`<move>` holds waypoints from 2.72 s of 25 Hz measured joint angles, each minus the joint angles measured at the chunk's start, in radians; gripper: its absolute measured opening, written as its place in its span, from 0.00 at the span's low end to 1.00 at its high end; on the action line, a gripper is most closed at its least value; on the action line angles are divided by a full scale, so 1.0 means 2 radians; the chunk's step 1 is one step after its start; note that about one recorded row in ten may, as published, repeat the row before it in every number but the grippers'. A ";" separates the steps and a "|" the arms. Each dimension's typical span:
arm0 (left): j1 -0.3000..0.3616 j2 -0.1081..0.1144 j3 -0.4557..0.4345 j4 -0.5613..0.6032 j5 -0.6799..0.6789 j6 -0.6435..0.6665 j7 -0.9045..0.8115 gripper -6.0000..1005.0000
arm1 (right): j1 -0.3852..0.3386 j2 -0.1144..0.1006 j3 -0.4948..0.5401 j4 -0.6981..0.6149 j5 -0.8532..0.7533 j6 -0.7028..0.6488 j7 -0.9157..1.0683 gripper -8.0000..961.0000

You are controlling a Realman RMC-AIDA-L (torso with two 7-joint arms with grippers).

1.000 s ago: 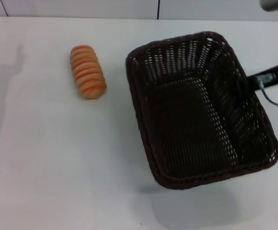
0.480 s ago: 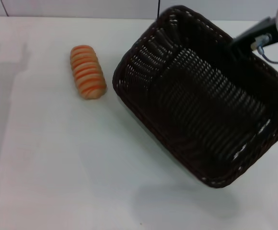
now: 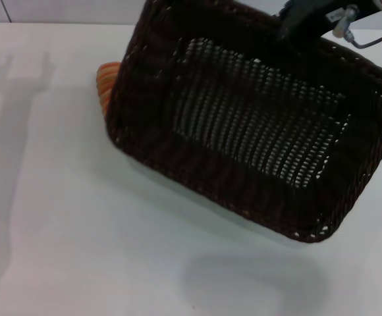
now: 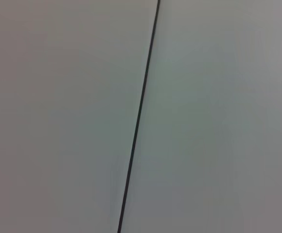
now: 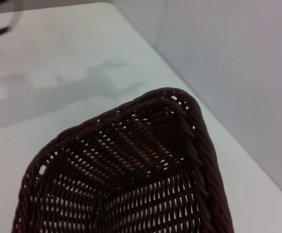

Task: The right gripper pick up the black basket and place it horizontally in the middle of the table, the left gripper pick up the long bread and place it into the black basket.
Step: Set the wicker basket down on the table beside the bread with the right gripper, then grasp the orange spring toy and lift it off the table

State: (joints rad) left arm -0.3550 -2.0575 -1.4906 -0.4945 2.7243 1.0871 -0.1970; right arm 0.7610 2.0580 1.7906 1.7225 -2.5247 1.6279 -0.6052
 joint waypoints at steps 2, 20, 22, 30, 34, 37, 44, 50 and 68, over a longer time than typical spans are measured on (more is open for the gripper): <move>0.001 0.000 0.000 -0.005 0.000 -0.008 0.003 0.77 | 0.010 0.000 -0.001 -0.001 0.012 0.014 -0.016 0.19; -0.008 -0.002 -0.022 -0.010 -0.004 -0.018 0.007 0.77 | 0.089 -0.001 -0.019 -0.097 0.075 0.095 -0.093 0.19; -0.010 -0.002 -0.022 -0.010 -0.004 -0.018 0.007 0.77 | 0.091 0.000 -0.020 -0.109 0.075 0.092 -0.100 0.19; -0.013 -0.003 -0.022 -0.006 -0.004 -0.018 0.007 0.78 | 0.097 0.002 -0.061 -0.140 0.066 0.058 -0.108 0.19; -0.013 -0.003 -0.022 -0.006 -0.004 -0.016 0.007 0.78 | 0.097 0.002 -0.080 -0.160 0.050 0.036 -0.108 0.19; -0.012 -0.003 -0.022 -0.006 -0.004 -0.015 0.006 0.78 | 0.096 0.003 -0.085 -0.167 0.047 0.026 -0.108 0.19; -0.009 -0.002 -0.022 -0.006 -0.002 -0.012 0.003 0.78 | 0.096 0.003 -0.094 -0.174 0.026 0.011 -0.104 0.19; -0.009 -0.002 -0.021 -0.006 -0.001 -0.009 0.002 0.78 | 0.107 0.005 -0.097 -0.203 -0.005 -0.011 -0.097 0.21; 0.005 -0.003 -0.015 -0.013 0.000 -0.003 -0.021 0.78 | 0.061 0.006 -0.105 -0.113 -0.142 -0.139 -0.053 0.39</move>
State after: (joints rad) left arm -0.3449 -2.0625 -1.5209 -0.5197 2.7238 1.0819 -0.2389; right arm 0.8828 2.0709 1.5815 1.4969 -2.8088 1.3508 -0.7118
